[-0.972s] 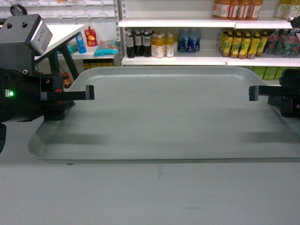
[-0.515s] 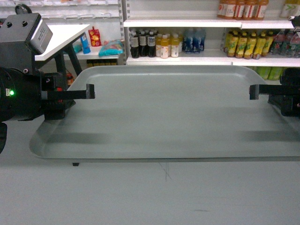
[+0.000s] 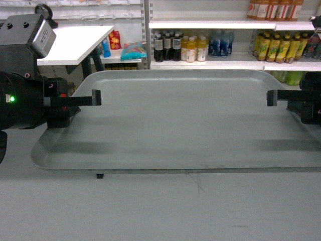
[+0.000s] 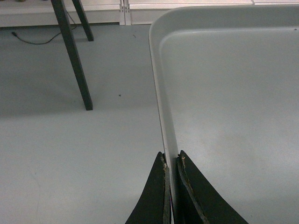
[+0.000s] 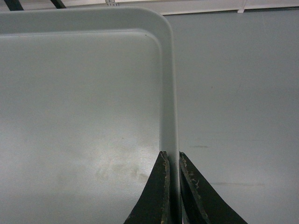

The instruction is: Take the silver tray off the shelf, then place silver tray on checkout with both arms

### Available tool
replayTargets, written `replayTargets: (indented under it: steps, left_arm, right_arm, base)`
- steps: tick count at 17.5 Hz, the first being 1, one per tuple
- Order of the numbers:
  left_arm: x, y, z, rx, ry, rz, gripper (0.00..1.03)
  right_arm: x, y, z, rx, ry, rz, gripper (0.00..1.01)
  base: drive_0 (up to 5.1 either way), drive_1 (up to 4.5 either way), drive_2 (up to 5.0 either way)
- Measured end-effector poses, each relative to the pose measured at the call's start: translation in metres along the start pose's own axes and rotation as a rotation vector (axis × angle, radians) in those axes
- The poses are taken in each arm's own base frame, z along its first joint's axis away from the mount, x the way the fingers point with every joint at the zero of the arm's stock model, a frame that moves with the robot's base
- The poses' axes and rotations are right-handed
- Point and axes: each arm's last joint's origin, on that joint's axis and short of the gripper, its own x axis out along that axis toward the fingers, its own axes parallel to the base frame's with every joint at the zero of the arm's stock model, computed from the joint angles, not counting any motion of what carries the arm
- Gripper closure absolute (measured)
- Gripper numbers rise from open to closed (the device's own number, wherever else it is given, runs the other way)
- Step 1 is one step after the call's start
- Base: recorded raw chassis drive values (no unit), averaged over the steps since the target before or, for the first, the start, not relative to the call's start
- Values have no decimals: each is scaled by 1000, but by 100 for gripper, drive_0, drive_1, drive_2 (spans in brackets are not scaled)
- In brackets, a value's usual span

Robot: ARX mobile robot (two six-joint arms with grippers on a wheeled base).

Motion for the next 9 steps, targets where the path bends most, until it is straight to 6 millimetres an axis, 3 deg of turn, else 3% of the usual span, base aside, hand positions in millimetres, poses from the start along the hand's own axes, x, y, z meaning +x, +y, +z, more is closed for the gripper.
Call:
replayTargets:
  steps: [9]
  left_arm:
    - [0, 0, 0, 0, -1, 0, 99]
  right_arm:
    - [0, 0, 0, 0, 0, -1, 98]
  base:
    - [-482, 147, 343]
